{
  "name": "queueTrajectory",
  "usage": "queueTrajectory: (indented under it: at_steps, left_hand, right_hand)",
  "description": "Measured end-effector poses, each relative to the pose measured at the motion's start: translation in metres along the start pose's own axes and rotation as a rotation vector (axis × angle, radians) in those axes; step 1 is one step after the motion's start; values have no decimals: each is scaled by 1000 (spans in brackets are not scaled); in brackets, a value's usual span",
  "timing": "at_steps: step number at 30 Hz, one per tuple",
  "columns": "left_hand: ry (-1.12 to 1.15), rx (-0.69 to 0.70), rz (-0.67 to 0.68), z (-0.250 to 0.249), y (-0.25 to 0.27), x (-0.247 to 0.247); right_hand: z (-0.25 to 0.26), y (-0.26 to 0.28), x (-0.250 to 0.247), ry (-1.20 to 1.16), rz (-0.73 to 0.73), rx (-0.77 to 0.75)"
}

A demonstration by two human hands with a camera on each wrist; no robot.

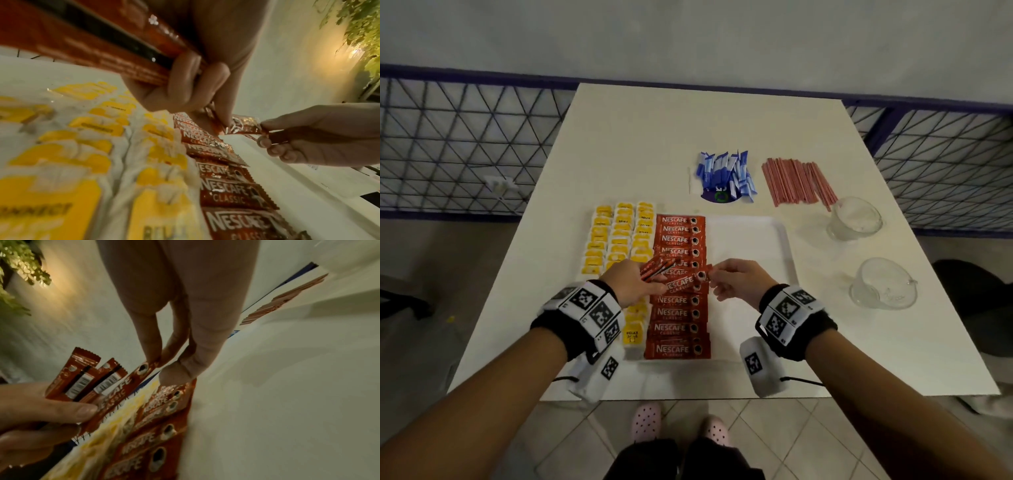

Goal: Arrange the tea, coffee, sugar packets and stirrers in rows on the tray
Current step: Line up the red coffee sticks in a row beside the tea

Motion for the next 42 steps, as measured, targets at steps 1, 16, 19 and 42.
queueTrajectory:
  at_steps: [1,16,19,42]
  left_hand:
    - [-37,-9,10,1,-1,0]
    - [-453,93,15,-13,-17,4]
    - [-556,109,45,-14,-19,9]
    - [-114,227,-55,-32,-4,-13]
  right_hand:
    - [-4,0,-2,64,-5,31]
    - [-37,-2,-5,32,-44,183]
    - [-42,-3,-1,16,-32,208]
    - [-15,4,10,225,-31,131]
Point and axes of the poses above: each hand's wrist, its own y-axis away from the middle knuckle, its own x-axis out of the palm, z = x × y, the point moved 10 cm from there along -y, towards the middle knuckle, and after that the axes turned 13 degrees about z, right-handed, at the moved point
